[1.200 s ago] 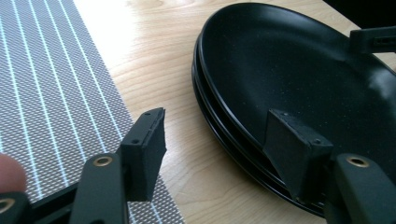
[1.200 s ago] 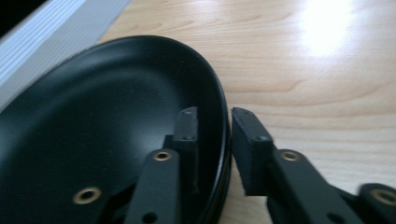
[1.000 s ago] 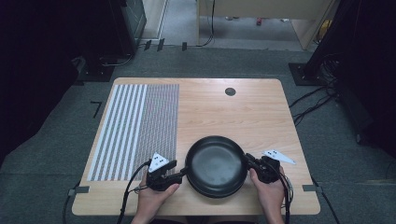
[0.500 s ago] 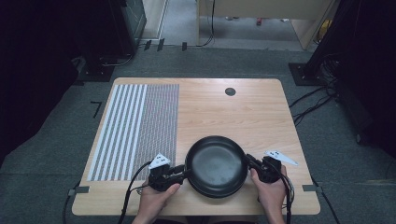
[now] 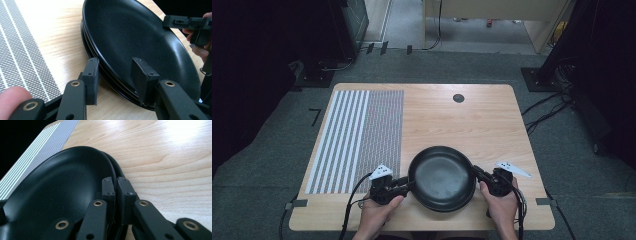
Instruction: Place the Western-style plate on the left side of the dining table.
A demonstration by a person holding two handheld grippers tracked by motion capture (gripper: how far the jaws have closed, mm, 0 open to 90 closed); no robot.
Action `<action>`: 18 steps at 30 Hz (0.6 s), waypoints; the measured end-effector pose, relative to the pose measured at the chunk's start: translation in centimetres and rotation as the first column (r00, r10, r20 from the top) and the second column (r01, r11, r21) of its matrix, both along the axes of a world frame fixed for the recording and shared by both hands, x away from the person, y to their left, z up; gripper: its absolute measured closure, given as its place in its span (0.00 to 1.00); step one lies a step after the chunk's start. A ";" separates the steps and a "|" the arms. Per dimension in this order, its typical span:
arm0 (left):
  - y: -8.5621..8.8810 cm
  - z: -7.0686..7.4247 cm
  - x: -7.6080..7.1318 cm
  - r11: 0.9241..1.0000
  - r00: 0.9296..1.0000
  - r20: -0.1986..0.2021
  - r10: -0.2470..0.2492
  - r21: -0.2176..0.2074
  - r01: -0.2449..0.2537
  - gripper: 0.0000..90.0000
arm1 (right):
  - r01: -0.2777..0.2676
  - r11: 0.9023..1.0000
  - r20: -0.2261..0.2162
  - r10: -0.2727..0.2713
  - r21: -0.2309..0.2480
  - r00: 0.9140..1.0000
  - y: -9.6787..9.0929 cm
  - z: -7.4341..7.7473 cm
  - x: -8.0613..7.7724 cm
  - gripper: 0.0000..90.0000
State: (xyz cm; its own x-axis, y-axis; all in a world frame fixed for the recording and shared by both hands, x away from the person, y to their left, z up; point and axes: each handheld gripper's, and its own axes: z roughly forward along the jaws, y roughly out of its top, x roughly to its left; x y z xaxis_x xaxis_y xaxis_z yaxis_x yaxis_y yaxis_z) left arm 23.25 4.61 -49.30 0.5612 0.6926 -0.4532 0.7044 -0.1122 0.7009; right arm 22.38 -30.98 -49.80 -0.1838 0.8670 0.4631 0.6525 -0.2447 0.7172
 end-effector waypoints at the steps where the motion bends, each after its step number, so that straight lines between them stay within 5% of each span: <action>1: 0.1 0.1 0.0 1.000 1.000 0.000 0.006 0.000 -0.006 0.66 | -0.003 1.000 -0.001 0.003 0.003 1.000 0.1 0.0 0.0 0.95; 18: 1.6 0.9 0.4 0.999 0.999 -0.015 0.039 -0.018 -0.039 0.74 | -0.041 0.996 -0.037 0.043 0.075 0.998 1.4 -0.9 0.1 0.90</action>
